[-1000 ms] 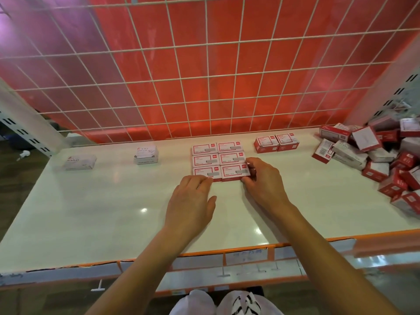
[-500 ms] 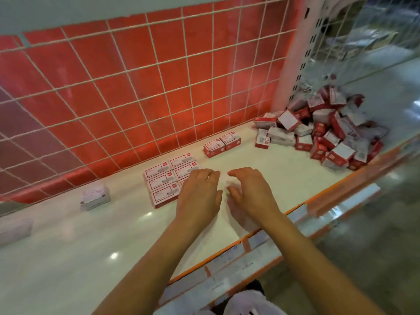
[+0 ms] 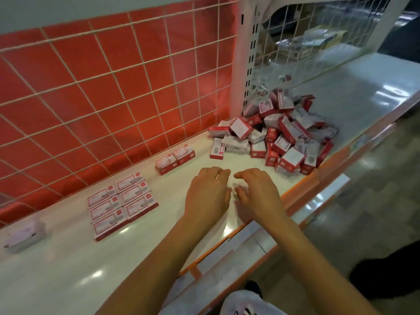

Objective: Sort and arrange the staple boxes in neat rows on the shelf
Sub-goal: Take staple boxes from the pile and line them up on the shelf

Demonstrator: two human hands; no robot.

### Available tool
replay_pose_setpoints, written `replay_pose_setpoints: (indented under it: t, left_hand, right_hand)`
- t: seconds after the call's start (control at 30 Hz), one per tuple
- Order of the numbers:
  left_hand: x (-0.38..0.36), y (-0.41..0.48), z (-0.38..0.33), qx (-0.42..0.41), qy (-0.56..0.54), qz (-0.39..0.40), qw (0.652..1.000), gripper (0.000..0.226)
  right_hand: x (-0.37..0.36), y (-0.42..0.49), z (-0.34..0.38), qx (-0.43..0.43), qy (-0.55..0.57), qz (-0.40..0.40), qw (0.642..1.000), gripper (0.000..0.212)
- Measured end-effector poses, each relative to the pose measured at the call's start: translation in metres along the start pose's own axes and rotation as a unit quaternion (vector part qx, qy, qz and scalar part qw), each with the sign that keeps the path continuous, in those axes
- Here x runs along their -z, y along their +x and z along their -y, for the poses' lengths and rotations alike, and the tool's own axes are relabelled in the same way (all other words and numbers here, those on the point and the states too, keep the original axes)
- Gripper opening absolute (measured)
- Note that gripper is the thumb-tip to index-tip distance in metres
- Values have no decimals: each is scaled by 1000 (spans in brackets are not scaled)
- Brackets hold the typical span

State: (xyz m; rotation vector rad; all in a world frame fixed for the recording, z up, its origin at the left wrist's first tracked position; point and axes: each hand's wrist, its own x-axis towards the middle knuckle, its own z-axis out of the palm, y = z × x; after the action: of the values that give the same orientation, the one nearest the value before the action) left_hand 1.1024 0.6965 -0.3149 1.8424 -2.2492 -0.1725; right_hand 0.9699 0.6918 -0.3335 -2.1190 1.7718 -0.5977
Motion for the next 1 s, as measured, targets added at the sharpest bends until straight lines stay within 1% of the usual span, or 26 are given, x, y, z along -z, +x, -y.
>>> replay_pose_setpoints:
  t: [0.3, 0.43, 0.53, 0.63, 0.7, 0.87, 1.0]
  left_hand:
    - [-21, 48, -61, -22, -49, 5, 999, 50]
    - [-31, 62, -83, -25, -70, -22, 997, 51]
    - [-38, 71, -94, -21, -82, -43, 995, 51]
    - [-43, 77, -103, -13, -84, -45, 995, 56]
    - [-48, 82, -107, -3, -76, -43, 996, 61]
    - [-49, 86, -112, 0, -53, -49, 997, 69]
    - [-50, 86, -117, 3, -73, -50, 996, 65]
  right_hand:
    - [45, 34, -68, 20, 22, -52, 998, 35]
    - [59, 47, -91, 22, 27, -78, 996, 32]
    - [63, 53, -107, 19, 18, -98, 995, 37]
    - [70, 59, -121, 27, 18, -118, 992, 39]
    - [74, 64, -129, 32, 18, -126, 991, 37]
    - [78, 83, -138, 14, 32, -118, 992, 30]
    - [76, 102, -140, -19, 4, -72, 997, 39]
